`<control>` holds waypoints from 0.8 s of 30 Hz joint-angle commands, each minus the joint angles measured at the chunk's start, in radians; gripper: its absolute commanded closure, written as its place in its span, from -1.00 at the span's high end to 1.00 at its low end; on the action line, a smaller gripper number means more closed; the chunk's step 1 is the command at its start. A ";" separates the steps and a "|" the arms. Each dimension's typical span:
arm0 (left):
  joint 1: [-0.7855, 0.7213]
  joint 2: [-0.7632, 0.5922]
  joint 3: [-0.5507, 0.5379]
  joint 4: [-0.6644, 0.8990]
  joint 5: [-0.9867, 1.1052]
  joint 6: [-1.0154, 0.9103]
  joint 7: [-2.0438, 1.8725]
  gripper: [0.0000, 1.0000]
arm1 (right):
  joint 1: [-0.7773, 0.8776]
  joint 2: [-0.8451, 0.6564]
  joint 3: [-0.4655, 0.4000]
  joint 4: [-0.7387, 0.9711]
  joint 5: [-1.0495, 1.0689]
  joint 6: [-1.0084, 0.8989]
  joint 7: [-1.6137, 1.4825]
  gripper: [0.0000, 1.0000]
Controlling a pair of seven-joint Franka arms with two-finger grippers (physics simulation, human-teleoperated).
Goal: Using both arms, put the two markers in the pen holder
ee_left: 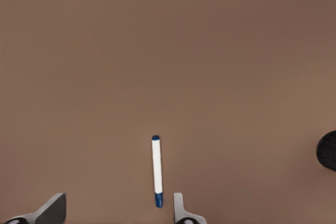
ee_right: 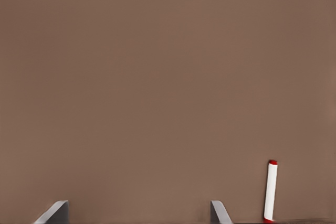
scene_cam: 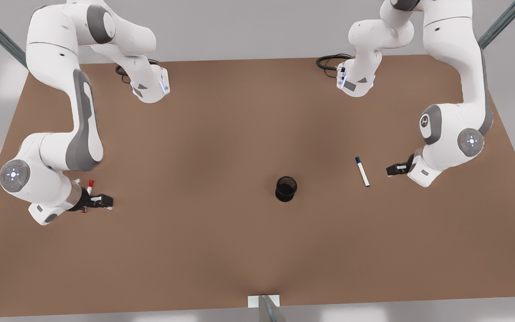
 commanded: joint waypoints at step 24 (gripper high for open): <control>-0.081 0.157 -0.001 -0.339 -0.011 0.616 -0.357 0.28 | -0.306 0.230 0.001 -0.310 -0.003 0.579 -0.305 0.48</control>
